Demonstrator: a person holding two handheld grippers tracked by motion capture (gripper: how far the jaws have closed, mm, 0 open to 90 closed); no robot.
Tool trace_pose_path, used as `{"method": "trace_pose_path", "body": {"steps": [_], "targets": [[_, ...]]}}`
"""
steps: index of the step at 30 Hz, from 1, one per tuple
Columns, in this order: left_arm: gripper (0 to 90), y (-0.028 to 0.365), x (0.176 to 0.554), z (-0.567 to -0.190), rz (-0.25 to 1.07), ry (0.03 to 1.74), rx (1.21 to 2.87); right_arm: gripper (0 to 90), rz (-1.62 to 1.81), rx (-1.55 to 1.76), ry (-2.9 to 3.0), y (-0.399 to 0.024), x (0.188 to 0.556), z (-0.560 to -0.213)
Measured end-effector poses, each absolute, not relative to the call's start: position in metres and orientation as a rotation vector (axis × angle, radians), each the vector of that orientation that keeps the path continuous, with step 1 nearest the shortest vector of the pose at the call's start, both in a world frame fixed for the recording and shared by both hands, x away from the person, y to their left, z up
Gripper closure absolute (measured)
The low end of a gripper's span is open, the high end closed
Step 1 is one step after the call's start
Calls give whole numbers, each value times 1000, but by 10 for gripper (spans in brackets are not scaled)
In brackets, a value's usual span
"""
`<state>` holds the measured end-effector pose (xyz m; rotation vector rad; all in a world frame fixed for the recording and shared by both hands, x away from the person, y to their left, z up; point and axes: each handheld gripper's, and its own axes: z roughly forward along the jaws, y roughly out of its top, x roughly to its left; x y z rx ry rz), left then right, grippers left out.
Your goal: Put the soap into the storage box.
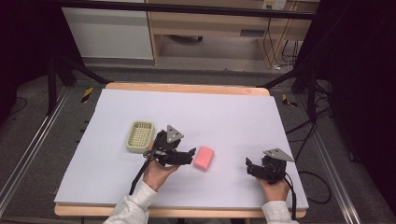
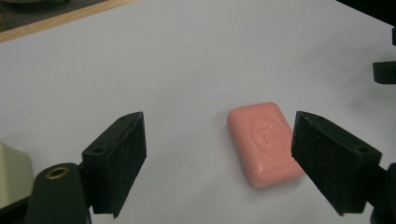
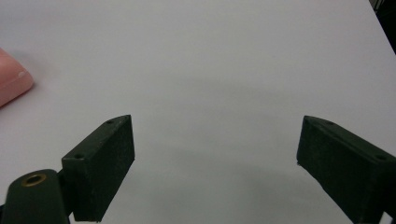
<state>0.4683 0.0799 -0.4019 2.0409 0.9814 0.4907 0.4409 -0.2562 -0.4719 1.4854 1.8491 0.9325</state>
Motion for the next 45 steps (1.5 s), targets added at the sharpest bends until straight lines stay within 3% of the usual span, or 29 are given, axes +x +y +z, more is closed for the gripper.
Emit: {"method": "trace_pose_path", "body": {"steps": [45], "targets": [[161,23,482,-437,426,979,2159,116,937,1489,1853,-257,442,-472]]}}
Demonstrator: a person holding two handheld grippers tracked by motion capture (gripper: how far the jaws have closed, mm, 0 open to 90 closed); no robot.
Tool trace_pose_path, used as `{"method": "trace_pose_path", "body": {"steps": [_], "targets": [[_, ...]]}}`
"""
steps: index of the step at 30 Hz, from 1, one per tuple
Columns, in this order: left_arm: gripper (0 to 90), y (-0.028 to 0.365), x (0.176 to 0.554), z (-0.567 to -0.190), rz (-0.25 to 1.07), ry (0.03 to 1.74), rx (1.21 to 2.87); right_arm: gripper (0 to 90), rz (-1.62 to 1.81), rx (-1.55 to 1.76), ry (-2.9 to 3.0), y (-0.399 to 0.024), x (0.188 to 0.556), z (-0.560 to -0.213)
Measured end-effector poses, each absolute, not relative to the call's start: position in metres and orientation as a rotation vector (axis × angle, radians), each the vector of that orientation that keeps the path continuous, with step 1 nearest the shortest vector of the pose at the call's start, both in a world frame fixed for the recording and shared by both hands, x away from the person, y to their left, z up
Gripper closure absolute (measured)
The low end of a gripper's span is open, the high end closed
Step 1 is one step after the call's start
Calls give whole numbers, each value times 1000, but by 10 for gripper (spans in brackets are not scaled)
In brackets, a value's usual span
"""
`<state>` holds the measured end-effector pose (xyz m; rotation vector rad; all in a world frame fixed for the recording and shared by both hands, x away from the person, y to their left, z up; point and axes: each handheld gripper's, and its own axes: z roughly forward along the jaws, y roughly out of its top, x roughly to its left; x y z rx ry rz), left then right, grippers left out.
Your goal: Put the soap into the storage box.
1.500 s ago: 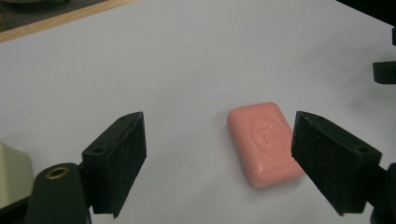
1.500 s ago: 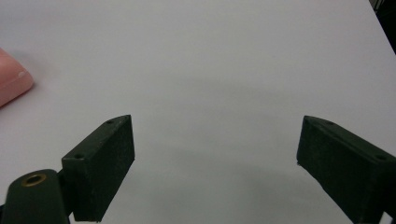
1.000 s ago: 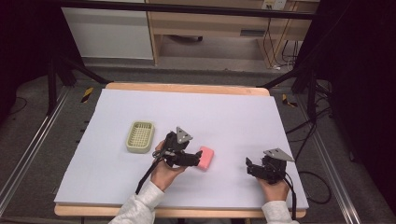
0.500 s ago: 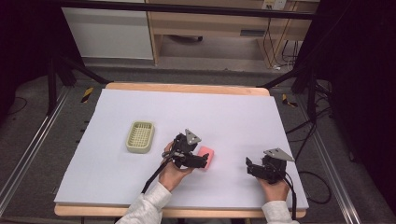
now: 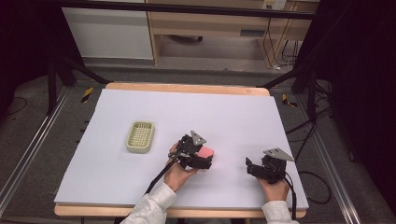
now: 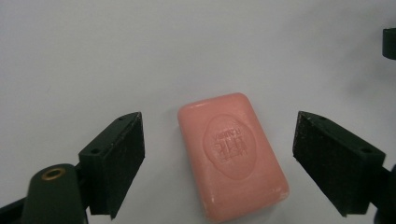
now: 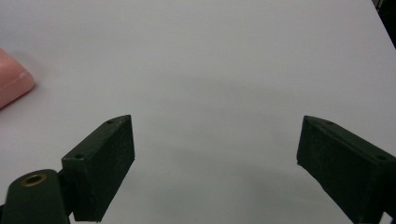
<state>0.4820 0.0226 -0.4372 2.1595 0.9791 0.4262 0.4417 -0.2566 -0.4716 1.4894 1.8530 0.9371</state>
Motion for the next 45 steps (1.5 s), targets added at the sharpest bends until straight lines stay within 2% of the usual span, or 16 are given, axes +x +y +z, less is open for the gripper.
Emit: {"method": "trace_pose_path", "body": {"steps": [28,45], "targets": [[161,7,488,-456,376,1028,2214,116,939,1495,1866,-256,443,-472],[242,4,490,-466,367,1055,2224,116,940,1498,1868,-255,443,-473]]}}
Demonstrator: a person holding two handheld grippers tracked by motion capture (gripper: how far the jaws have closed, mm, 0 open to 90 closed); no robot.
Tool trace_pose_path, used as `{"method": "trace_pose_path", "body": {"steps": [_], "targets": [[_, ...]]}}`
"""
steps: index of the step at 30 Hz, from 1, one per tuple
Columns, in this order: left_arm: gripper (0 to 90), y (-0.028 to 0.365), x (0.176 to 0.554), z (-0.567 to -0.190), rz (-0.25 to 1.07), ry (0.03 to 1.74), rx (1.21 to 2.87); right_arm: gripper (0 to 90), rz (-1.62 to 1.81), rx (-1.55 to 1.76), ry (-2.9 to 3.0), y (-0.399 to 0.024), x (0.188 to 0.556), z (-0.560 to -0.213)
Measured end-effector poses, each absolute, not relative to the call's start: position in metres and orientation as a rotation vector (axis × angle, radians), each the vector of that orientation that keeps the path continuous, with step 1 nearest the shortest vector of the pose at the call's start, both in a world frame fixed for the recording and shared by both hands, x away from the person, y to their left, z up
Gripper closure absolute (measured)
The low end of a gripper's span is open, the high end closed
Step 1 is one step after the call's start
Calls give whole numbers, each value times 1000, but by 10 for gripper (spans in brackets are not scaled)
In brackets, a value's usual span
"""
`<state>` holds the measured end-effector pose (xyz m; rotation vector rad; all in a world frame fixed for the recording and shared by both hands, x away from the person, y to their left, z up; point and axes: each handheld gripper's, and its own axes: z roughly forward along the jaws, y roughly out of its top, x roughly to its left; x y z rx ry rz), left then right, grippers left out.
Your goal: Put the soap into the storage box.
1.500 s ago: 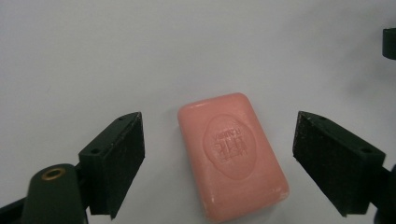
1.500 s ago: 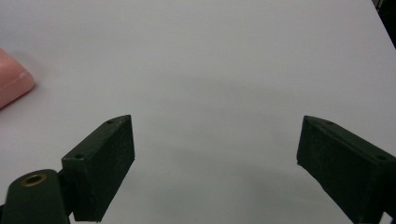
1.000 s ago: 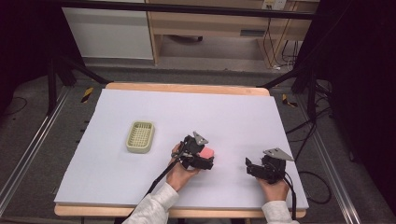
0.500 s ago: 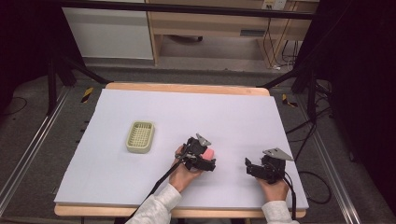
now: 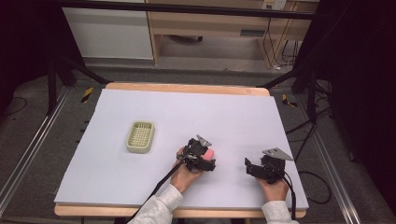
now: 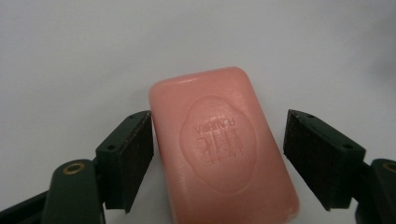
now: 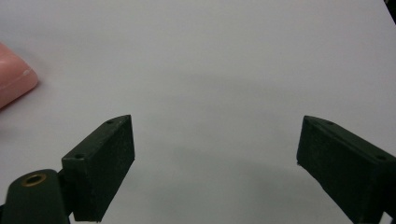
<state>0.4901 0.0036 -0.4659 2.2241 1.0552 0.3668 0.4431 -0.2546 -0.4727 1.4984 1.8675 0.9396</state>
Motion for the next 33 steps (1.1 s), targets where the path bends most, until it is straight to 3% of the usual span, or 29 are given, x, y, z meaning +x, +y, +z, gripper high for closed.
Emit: {"method": "trace_pose_path", "body": {"steps": [13,33], "targets": [[276,4,494,-470,319,1110,2209,116,937,1500,1866,-255,443,-473],[351,-3,494,-469,355,1152,2243,121,938,1505,1870,-254,443,-473]]}}
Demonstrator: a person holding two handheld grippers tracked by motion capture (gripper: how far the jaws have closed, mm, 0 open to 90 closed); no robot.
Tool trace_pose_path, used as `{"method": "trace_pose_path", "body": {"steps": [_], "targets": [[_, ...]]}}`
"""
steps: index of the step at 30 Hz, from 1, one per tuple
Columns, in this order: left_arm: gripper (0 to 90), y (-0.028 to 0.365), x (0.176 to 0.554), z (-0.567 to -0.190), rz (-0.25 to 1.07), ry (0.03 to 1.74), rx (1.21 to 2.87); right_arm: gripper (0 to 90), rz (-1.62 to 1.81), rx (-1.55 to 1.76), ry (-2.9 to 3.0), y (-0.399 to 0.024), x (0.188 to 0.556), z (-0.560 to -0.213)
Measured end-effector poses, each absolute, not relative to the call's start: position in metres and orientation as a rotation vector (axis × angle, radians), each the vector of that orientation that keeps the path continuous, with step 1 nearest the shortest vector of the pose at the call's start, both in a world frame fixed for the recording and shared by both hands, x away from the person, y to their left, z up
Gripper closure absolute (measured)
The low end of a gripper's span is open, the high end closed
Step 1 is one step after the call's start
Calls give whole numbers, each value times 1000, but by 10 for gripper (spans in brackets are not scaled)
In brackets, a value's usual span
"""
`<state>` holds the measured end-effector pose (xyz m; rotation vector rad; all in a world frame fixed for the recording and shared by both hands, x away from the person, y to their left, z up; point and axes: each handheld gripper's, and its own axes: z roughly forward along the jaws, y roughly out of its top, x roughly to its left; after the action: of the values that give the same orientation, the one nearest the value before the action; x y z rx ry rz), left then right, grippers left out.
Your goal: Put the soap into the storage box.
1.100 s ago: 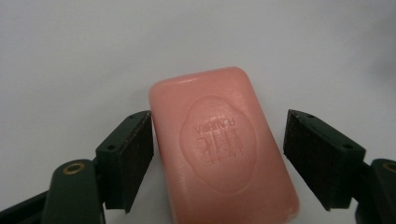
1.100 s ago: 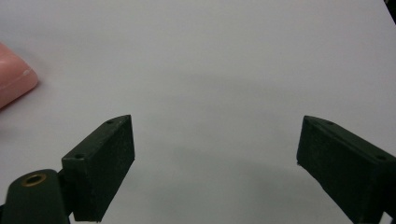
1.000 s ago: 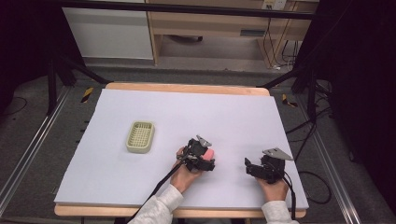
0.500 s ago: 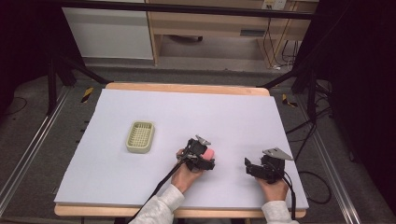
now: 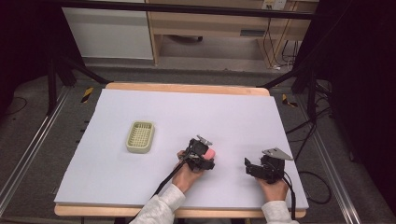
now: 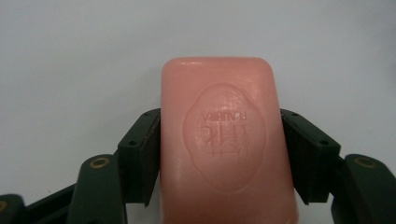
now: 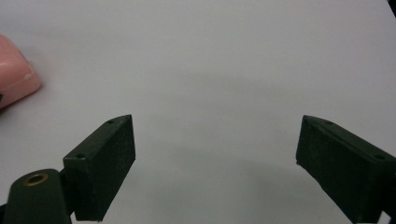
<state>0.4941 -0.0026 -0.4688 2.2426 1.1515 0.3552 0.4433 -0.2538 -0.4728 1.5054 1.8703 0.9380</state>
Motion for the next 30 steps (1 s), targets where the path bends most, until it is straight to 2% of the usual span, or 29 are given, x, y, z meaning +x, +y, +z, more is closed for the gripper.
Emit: {"method": "trace_pose_path", "body": {"steps": [30], "targets": [[370,4,497,-468,322,1096,2249,118,934,1493,1891,-254,444,-473]]}}
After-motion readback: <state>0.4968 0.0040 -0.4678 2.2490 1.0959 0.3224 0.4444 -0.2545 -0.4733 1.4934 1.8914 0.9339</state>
